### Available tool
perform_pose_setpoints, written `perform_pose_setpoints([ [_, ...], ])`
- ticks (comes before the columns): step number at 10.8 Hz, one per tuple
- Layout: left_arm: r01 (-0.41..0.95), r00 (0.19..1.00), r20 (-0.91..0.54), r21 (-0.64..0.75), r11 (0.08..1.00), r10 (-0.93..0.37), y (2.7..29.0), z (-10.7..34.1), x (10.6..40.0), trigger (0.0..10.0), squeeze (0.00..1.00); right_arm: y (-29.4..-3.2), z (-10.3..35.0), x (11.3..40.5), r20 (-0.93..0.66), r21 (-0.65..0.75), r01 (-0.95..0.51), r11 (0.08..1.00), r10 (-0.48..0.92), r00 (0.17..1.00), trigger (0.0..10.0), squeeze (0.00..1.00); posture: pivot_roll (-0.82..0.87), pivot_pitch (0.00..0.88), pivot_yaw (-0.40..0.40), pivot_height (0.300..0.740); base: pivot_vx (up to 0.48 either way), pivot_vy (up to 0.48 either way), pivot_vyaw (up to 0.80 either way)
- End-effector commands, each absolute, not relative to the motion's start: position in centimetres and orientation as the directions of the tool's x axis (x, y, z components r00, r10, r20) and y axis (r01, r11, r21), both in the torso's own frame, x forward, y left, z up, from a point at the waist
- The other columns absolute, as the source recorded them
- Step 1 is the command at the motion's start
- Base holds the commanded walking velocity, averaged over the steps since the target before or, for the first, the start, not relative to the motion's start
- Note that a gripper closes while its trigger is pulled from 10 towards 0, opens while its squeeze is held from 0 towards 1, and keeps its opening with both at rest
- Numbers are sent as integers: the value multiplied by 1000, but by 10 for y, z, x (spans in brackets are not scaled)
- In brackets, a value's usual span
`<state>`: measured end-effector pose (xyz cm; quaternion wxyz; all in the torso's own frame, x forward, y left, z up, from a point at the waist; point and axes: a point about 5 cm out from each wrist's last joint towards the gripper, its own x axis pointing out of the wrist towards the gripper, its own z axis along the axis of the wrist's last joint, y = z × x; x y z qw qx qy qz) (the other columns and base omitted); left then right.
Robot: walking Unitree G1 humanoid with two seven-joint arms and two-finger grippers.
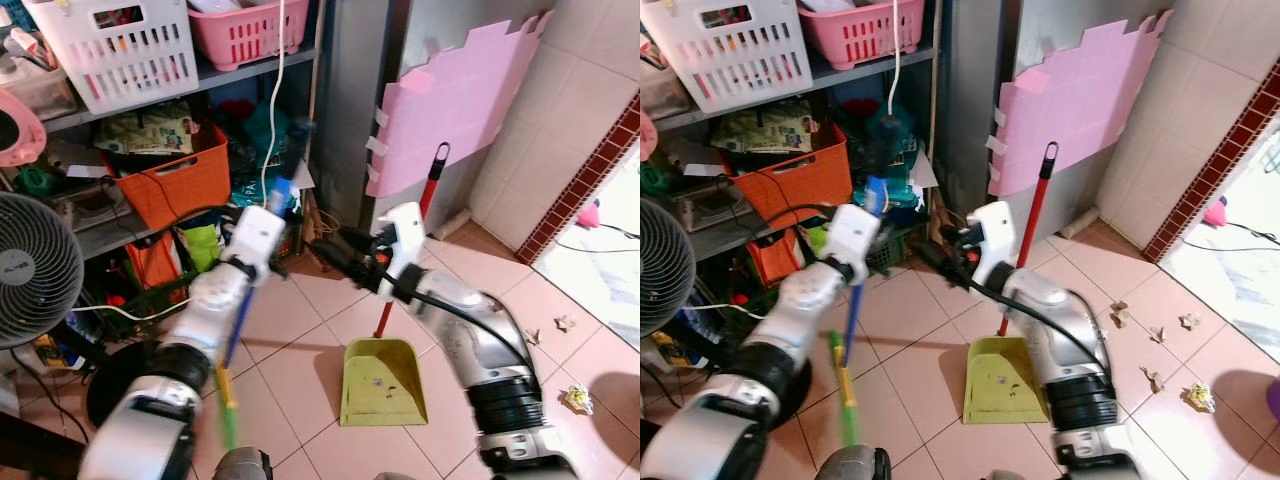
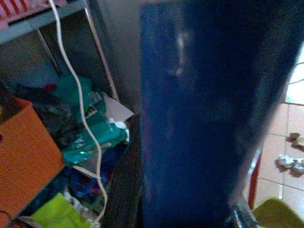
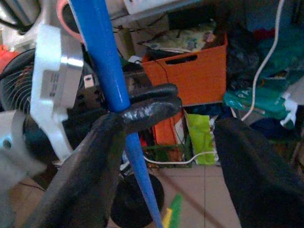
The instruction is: Sweep floor
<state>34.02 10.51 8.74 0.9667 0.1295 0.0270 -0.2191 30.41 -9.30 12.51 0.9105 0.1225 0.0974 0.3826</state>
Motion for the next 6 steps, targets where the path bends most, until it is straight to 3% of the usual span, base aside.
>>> perform_pose_setpoints([
  [1,411,910,-67,261,873,-409,104,97,346,0,0,-97,128,305,-76,330,-619,712,674,735,10000,1000,-135,0,18,740,0,0,0],
  [2,375,924,-36,272,886,-380,103,100,348,0,0,-103,122,307,-99,404,-511,759,592,800,10000,624,-134,0,16,740,0,0,0],
  [3,337,936,-4,288,896,-351,103,103,349,0,0,-106,118,307,-124,419,-461,782,552,824,10000,0,-134,0,16,740,0,0,0],
  [6,302,949,17,248,920,-316,103,104,352,0,0,-128,136,318,-21,370,-330,868,363,932,10000,0,-141,0,16,740,0,0,0],
])
